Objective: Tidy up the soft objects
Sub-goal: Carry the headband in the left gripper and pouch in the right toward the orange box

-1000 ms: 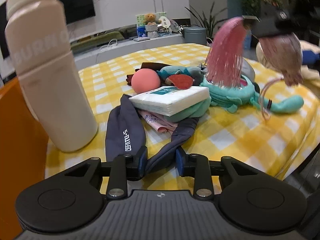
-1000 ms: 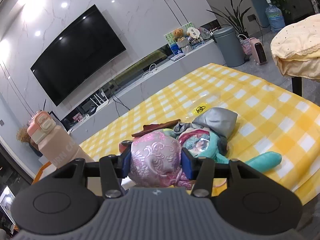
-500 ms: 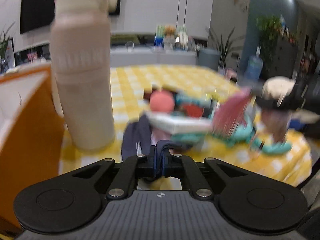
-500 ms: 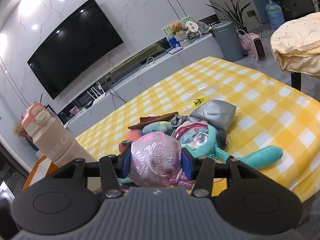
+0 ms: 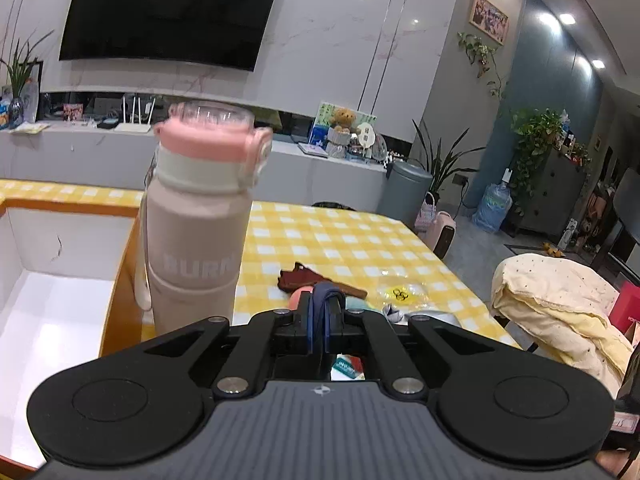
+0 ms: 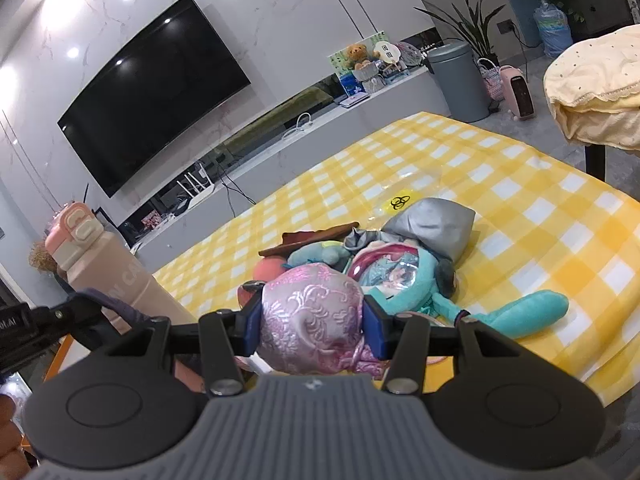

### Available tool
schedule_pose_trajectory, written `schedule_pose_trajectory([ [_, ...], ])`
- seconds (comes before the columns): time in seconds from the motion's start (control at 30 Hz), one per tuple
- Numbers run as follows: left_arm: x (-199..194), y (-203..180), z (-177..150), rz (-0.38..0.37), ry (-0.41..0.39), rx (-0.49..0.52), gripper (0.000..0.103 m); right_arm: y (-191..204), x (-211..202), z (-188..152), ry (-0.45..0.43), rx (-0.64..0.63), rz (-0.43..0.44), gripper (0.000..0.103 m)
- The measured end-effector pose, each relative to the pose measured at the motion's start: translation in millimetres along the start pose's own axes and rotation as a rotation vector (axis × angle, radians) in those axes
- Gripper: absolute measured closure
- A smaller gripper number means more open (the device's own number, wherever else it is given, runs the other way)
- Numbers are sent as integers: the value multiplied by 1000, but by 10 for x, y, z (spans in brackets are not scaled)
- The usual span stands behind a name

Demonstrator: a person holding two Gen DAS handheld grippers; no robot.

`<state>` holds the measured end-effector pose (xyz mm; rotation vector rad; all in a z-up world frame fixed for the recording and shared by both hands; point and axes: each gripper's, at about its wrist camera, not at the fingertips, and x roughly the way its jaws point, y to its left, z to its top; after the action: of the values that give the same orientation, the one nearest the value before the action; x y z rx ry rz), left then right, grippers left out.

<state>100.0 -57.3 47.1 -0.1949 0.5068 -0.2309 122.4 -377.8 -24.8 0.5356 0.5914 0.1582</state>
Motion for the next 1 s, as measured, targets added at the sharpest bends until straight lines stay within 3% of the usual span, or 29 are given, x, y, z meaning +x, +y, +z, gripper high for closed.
schedule_pose_trajectory([
  [0.1, -72, -45, 62, -7, -39, -13, 98, 3, -10, -5, -4, -5, 4, 53],
  [0.2, -240, -72, 174, -43, -134, -22, 98, 8, -18, -13, -6, -7, 3, 53],
  [0.3, -308, -158, 279, 34, -176, 43, 98, 6, -24, -16, -8, -4, 3, 53],
  [0.43, -339, -66, 374, 7, -179, 14, 98, 3, -23, -16, -7, -5, 4, 53],
  [0.7, -424, 92, 445, 46, -166, -23, 98, 32, -57, 1, -27, -22, 20, 53],
  [0.83, -500, 140, 507, 2, -133, -59, 98, 98, -145, 12, -76, -37, 54, 53],
  [1.0, -693, 168, 578, -11, -170, -34, 98, 194, -214, -12, -89, -21, 79, 53],
])
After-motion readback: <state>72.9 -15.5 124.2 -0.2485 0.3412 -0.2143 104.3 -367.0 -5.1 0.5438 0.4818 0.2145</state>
